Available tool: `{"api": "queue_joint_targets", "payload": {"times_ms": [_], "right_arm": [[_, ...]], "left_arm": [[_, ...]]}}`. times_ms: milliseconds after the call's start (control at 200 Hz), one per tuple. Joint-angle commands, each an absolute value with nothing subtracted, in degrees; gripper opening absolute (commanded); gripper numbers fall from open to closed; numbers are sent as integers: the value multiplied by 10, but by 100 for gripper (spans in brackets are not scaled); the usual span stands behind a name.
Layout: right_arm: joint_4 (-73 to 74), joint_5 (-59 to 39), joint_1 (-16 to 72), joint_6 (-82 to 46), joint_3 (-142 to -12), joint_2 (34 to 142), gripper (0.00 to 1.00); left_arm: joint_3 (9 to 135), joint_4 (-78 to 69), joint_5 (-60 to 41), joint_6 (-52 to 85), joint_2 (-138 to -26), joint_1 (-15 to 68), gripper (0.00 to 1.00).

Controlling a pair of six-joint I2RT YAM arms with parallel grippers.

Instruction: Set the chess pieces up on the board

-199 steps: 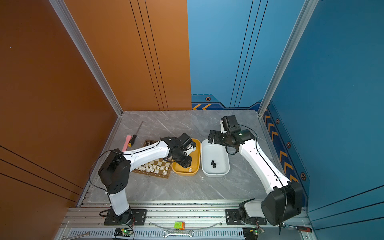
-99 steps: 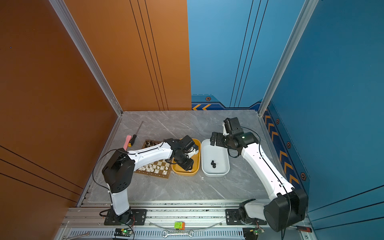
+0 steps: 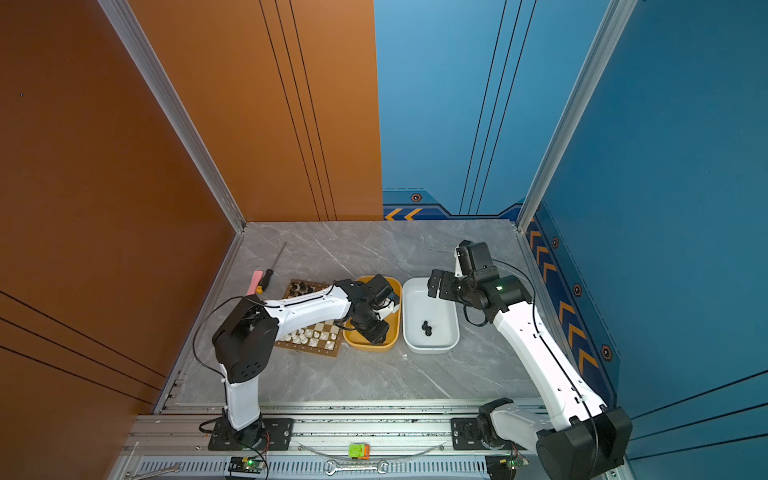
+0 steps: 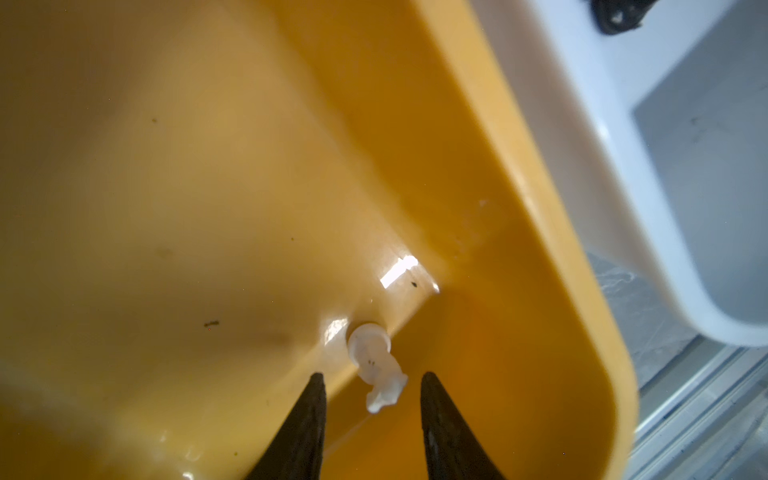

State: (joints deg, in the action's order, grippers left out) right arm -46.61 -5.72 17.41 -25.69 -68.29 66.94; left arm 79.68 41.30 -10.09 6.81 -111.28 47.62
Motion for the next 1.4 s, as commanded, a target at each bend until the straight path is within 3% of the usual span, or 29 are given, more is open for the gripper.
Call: {"api": "queue_joint_targets", "payload": {"times_ms": [0,170,406,626,986,1397], "right_arm": [[-493,-40,167,-262,-672,653,100],[-498,-42,160,-260,-668,645,100],[-497,-47,150,-256,-667,645,100],[-492,-56,143,-251,-671,654,100],[-479,-74,143,-249,-689,676,100],[-436,-98,184,-244,-716,721,100]], "left_arm": [[816,416,-92,54,-1126,482,38],[824,417,-90,54,-1132,483,32],[830,417,-80,53,-1131,483,8],[843,419,-67,51,-1120,472,1],[880,467,-32,33,-1082,433,0],[793,521,45,80,-907,407,0]]}}
